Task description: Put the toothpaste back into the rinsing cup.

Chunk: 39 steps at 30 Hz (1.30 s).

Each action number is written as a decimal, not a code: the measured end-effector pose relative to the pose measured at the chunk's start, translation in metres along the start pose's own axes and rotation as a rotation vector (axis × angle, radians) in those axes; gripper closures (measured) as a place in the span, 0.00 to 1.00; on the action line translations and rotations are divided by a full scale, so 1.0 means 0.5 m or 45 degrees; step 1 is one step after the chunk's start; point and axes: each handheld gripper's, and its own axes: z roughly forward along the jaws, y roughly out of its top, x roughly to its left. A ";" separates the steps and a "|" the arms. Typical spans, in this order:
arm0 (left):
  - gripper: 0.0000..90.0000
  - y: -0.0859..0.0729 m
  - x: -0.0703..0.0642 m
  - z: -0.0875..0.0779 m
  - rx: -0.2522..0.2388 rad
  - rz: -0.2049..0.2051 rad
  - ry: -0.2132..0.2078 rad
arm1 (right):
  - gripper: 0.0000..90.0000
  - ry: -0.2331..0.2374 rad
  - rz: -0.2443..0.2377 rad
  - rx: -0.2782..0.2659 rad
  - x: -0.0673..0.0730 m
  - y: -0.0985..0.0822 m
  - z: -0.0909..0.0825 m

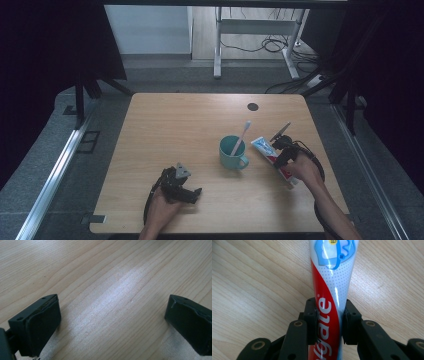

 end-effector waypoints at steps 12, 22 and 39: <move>0.00 0.000 0.000 0.000 0.000 0.002 0.000 | 0.78 0.025 -0.015 -0.142 0.007 -0.026 -0.038; 0.00 0.000 0.000 0.000 0.000 0.004 0.000 | 0.78 0.037 0.002 -0.274 0.010 -0.050 -0.065; 0.00 0.000 0.000 0.000 0.000 0.000 0.000 | 0.79 0.048 -0.018 -0.534 0.029 -0.091 -0.119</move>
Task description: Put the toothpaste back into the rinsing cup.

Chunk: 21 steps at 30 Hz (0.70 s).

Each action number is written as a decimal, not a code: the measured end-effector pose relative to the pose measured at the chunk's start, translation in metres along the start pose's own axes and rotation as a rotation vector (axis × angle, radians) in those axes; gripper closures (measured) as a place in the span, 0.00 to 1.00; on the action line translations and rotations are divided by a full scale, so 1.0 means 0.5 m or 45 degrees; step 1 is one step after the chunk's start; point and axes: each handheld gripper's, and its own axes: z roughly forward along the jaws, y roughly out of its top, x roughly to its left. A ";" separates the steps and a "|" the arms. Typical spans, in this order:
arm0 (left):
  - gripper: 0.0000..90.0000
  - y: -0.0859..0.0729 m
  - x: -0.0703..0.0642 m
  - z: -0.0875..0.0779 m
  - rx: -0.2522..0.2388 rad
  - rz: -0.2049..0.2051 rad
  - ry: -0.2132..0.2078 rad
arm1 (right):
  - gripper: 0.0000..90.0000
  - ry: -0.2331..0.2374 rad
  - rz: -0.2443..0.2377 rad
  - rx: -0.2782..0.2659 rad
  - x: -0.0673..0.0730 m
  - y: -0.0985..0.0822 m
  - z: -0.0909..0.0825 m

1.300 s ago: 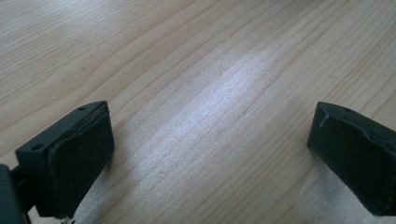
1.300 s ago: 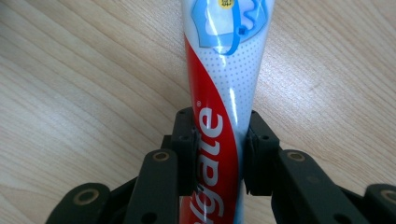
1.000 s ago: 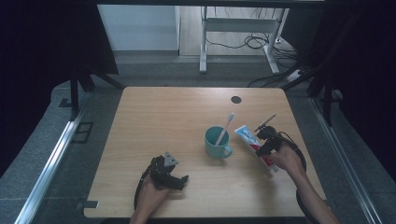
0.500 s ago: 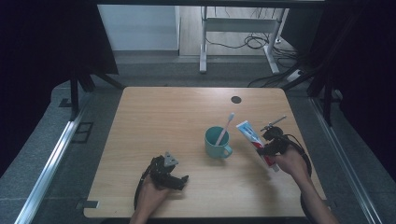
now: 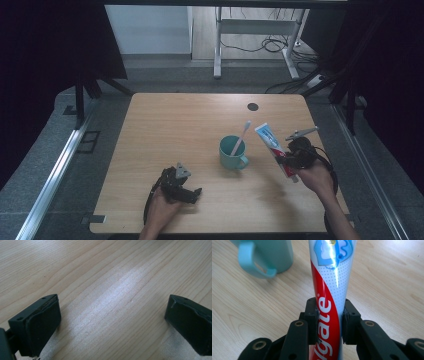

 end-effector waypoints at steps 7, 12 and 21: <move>0.00 0.000 0.000 0.000 -0.003 -0.003 0.001 | 0.79 0.004 -0.008 -0.067 0.008 0.000 -0.016; 0.00 0.000 0.001 0.000 -0.003 0.004 0.002 | 0.79 0.028 -0.013 -0.115 0.017 0.002 -0.026; 0.00 0.000 0.001 0.000 -0.002 0.004 0.001 | 0.79 0.057 -0.038 -0.201 0.037 0.013 -0.041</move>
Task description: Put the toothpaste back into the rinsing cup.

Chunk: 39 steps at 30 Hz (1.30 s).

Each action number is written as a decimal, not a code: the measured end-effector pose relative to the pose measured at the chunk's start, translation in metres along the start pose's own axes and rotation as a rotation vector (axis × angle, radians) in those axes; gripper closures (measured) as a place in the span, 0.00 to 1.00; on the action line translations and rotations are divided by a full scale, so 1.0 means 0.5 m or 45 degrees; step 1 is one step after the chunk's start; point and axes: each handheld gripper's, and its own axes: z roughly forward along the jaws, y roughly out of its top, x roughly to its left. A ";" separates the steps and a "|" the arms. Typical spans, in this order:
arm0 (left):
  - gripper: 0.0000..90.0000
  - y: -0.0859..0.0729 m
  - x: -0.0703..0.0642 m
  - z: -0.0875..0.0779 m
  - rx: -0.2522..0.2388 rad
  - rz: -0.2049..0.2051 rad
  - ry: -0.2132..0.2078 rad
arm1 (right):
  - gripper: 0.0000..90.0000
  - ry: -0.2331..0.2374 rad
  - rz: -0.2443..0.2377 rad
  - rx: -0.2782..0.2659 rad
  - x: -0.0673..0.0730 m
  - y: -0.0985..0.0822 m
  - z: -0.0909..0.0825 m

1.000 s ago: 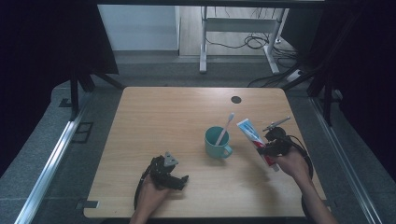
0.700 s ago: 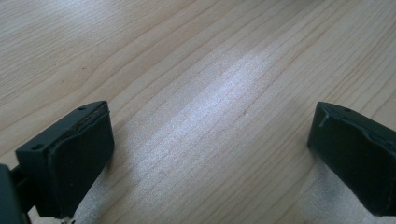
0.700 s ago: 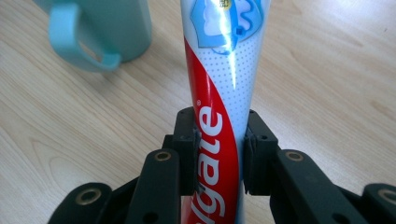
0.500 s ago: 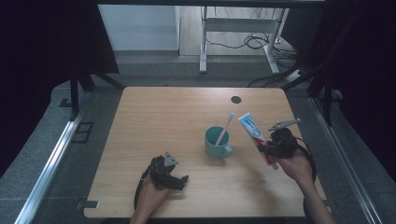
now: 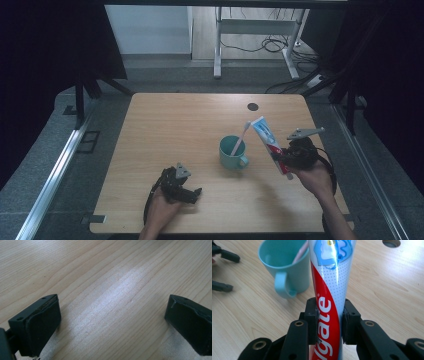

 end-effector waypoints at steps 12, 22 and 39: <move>0.00 0.000 0.000 0.000 0.003 0.003 0.000 | 0.79 0.022 -0.049 -0.093 0.029 0.029 -0.010; 0.00 0.000 0.001 0.000 0.002 0.003 -0.001 | 0.79 0.048 -0.078 -0.160 0.055 0.055 -0.011; 0.00 0.000 0.000 0.000 0.002 0.002 -0.002 | 0.79 0.084 -0.123 -0.212 0.092 0.103 0.012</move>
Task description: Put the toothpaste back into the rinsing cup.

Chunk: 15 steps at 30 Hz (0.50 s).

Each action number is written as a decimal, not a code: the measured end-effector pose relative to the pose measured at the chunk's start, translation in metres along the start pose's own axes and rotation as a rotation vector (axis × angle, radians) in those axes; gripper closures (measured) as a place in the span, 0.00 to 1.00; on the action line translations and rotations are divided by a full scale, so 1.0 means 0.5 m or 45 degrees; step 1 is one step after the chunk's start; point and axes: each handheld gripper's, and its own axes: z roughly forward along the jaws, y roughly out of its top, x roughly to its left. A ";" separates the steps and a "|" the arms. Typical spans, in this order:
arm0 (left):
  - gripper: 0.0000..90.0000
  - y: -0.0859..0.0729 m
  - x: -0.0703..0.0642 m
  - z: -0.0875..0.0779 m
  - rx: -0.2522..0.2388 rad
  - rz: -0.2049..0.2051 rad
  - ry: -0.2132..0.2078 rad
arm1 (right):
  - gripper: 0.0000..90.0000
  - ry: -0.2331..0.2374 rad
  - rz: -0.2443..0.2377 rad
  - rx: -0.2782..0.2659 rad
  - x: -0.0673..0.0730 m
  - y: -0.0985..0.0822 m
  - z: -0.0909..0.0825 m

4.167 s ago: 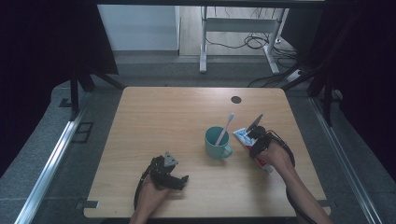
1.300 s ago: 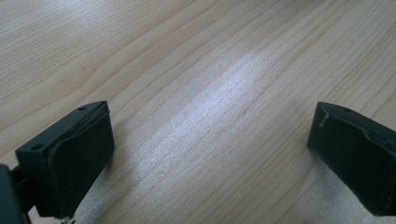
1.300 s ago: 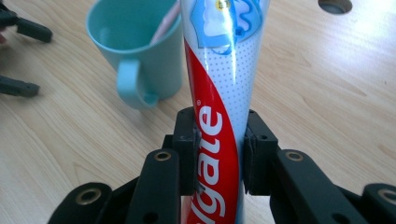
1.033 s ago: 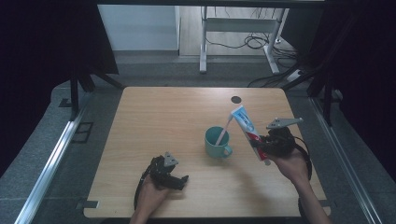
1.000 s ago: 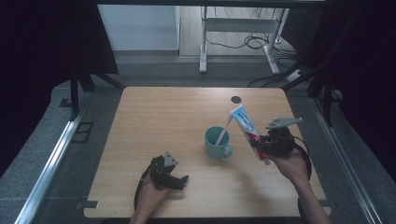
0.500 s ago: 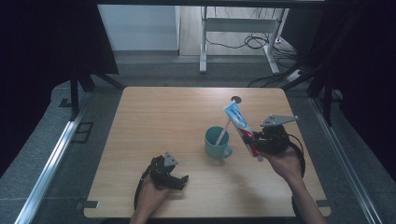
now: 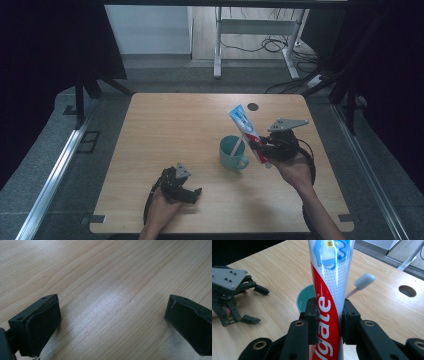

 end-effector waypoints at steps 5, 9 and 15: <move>0.00 0.000 0.000 0.000 -0.002 -0.001 0.001 | 0.79 0.004 -0.008 -0.010 0.007 0.012 0.018; 0.00 0.000 0.000 0.000 -0.002 -0.001 0.001 | 0.79 0.012 -0.013 -0.016 0.012 0.021 0.033; 0.01 0.000 0.000 0.000 -0.002 0.000 0.001 | 0.79 0.017 -0.016 -0.019 0.016 0.033 0.054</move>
